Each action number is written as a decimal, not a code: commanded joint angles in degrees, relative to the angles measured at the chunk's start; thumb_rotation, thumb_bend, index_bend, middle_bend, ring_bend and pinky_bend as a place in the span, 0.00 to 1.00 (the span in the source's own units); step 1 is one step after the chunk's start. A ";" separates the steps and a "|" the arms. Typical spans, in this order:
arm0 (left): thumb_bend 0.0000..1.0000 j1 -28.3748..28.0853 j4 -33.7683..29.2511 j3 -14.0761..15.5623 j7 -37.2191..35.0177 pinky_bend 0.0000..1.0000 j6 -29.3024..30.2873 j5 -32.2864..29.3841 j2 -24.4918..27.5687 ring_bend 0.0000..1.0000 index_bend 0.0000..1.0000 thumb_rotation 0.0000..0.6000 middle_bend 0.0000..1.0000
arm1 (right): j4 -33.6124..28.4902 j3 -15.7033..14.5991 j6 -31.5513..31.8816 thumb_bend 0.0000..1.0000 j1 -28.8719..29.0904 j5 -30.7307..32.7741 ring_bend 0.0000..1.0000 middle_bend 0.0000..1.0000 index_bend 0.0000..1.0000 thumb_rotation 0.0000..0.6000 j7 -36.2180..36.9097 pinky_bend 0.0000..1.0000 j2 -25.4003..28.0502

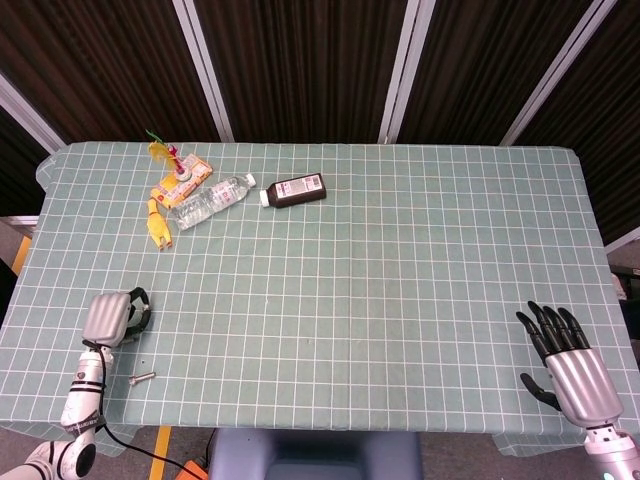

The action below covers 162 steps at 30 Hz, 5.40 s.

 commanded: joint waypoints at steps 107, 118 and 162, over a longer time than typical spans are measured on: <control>0.38 10.02 -23.09 1.84 12.89 1.00 8.56 -2.47 8.49 1.00 0.55 1.00 1.00 | 0.25 -0.53 0.98 0.34 -0.46 -1.51 0.00 0.00 0.00 1.00 0.74 0.00 0.24; 0.39 9.77 -22.79 2.05 12.35 1.00 6.83 -3.15 8.81 1.00 0.52 1.00 1.00 | 0.23 -0.56 0.99 0.34 -0.50 -1.54 0.00 0.00 0.00 1.00 0.58 0.00 0.17; 0.39 16.15 -23.07 10.99 25.27 1.00 15.40 10.29 3.17 1.00 0.43 1.00 1.00 | 0.38 -0.77 1.68 0.34 -0.71 -2.24 0.00 0.00 0.00 1.00 1.50 0.00 0.52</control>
